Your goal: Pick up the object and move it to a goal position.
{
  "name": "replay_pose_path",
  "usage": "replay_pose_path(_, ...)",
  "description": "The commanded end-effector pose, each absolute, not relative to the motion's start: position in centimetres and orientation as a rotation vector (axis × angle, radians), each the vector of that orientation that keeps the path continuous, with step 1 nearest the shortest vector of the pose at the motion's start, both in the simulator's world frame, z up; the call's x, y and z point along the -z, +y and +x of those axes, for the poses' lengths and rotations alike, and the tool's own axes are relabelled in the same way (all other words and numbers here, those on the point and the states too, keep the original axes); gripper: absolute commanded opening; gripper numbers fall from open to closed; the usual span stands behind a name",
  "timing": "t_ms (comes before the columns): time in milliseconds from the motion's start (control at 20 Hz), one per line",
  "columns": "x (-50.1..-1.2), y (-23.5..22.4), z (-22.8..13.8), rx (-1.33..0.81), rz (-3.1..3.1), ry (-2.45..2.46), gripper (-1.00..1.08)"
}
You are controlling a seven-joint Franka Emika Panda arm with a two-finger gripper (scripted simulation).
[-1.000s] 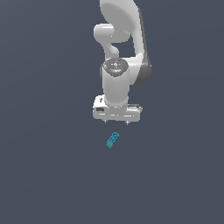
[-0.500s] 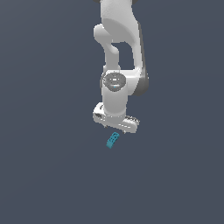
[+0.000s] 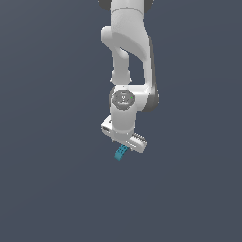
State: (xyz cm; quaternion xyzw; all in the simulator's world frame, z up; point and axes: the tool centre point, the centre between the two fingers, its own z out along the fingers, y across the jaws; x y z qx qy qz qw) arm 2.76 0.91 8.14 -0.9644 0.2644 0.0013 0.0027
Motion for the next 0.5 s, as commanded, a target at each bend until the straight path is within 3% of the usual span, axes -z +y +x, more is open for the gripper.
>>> replay_pose_path(0, -7.67, 0.81, 2.91, -0.002, -3.015, 0.874, 1.0)
replay_pose_path(450, -7.11, 0.75, 2.97, -0.001, -3.008, 0.905, 1.0)
